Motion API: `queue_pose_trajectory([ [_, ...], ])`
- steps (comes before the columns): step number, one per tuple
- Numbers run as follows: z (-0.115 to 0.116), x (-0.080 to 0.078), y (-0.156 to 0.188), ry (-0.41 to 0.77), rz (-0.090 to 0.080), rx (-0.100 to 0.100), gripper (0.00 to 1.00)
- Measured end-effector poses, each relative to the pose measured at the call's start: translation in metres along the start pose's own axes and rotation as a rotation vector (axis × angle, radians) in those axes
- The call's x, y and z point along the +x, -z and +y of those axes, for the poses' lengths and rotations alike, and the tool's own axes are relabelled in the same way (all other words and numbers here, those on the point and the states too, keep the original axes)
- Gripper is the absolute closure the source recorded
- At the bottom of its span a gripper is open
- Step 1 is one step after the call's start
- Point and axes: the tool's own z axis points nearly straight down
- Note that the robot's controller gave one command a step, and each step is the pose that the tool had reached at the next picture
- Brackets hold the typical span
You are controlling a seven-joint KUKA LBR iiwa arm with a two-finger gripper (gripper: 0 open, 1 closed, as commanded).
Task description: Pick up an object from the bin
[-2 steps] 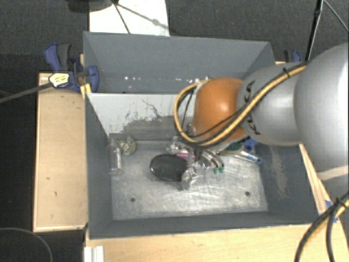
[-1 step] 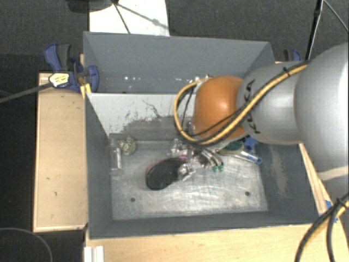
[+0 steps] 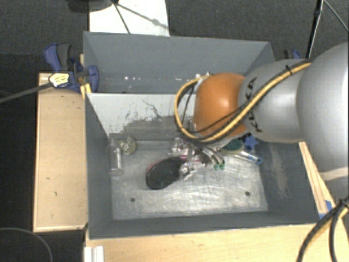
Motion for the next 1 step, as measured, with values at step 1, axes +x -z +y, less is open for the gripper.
queue_pose_trajectory([
  [1, -0.0002, -0.0011, 0.0228, -0.003, -0.001, 0.001, 1.0],
])
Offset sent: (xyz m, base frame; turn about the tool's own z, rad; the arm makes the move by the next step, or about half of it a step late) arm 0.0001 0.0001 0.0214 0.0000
